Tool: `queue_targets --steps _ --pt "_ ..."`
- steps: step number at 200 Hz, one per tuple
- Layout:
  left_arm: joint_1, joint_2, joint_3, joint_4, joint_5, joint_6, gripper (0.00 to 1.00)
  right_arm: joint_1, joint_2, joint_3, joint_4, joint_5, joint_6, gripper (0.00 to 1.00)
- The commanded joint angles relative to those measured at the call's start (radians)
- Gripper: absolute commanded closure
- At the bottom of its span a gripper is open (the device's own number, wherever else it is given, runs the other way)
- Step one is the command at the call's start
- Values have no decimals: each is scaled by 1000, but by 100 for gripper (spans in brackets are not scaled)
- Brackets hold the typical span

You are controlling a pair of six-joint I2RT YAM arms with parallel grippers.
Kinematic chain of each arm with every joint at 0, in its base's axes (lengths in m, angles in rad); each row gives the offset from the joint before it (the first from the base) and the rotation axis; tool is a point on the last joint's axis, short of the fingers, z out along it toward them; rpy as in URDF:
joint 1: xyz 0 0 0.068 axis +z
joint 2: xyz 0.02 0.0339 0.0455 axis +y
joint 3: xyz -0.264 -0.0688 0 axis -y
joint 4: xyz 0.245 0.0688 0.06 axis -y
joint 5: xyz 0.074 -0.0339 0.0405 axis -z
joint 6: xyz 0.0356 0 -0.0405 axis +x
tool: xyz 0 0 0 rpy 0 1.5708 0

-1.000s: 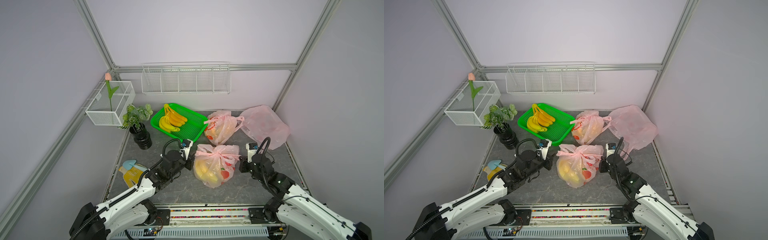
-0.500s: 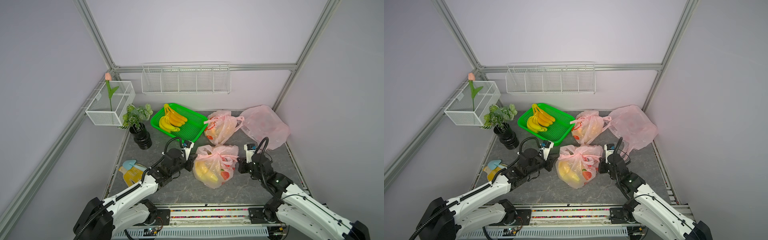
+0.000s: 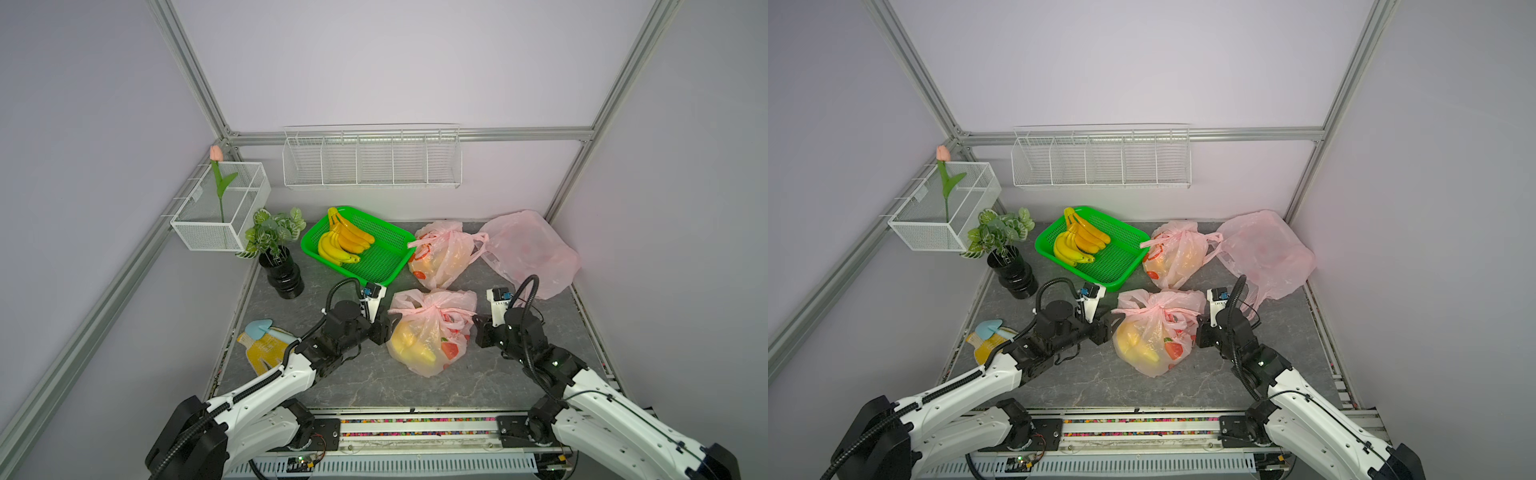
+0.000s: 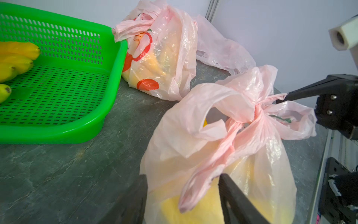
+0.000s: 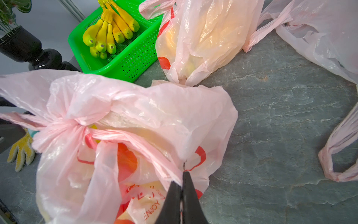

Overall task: Place the banana into a plastic bag & tie a knot
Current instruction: Tie the plastic bag at the center of the board.

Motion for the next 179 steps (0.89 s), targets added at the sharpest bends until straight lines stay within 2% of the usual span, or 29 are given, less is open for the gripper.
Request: queue_targets --steps 1,43,60,88,113,153,179 --pt "3 28 59 31 55 -12 45 -6 -9 -25 30 -16 -13 94" --pt "3 68 82 58 71 -26 48 -6 1 -26 22 -16 -18 94" --pt "2 99 109 33 91 -12 54 -5 -1 -34 28 -11 -15 93" --pt "3 121 113 37 103 -14 70 -6 7 -30 32 -3 -16 93" --pt "4 120 111 31 99 -10 100 -6 23 -8 6 31 -18 93" --pt "2 48 87 11 20 -15 100 -6 4 44 -81 156 -49 93" --pt "3 -37 105 -25 -14 -11 100 -9 -2 138 -170 221 -99 93"
